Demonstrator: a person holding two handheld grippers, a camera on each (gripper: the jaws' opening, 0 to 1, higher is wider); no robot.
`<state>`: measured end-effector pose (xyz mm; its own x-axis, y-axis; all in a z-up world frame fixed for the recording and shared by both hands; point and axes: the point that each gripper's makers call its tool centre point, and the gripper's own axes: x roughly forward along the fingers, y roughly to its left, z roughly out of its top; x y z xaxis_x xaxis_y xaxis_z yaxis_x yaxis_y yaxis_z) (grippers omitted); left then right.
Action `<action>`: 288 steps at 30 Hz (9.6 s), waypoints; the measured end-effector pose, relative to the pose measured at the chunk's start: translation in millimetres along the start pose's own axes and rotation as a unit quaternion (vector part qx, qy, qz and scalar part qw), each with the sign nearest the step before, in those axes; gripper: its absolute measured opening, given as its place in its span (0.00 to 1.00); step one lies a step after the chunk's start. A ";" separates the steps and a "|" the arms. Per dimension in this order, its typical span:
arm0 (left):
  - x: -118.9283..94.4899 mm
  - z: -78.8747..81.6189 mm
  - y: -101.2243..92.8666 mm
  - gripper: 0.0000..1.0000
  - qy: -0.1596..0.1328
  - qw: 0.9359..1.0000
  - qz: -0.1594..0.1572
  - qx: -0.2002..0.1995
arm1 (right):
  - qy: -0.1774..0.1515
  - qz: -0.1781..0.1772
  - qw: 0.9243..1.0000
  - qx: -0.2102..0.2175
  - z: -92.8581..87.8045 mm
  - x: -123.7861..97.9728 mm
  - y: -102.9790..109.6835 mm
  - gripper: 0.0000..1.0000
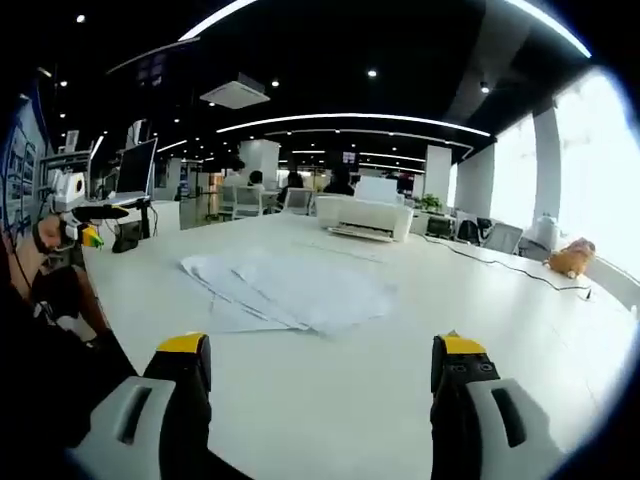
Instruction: Organize the stack of printing papers by aligning and flattening the scattered papers on the table
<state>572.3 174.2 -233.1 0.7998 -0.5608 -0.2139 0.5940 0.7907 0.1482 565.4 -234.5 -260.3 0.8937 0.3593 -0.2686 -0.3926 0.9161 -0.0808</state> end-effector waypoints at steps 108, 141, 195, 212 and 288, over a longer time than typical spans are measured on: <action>-8.0 11.9 -21.6 0.94 -0.034 0.999 -0.022 0.008 | 0.010 0.077 0.996 -0.046 23.1 131.8 44.0 0.85; -8.8 11.3 -22.3 0.94 -0.037 0.999 -0.026 0.003 | 0.007 0.097 0.994 -0.051 30.4 157.7 58.5 0.85; -12.2 4.8 -18.2 0.94 -0.033 0.999 -0.021 0.009 | 0.022 0.109 0.991 -0.069 30.9 204.6 71.4 0.84; -8.4 5.2 -16.0 0.94 -0.032 0.999 -0.020 0.009 | 0.016 0.129 0.990 -0.047 39.9 237.7 86.1 0.82; 45.4 -6.8 -20.7 0.91 -0.023 0.997 -0.078 -0.019 | 0.058 0.163 0.985 -0.013 9.1 339.7 129.1 0.73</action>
<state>595.8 134.1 -252.5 0.7016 -0.6875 -0.1874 0.7084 0.7014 0.0790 820.3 7.4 -353.3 0.6892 0.6093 -0.3922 -0.6610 0.7504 0.0043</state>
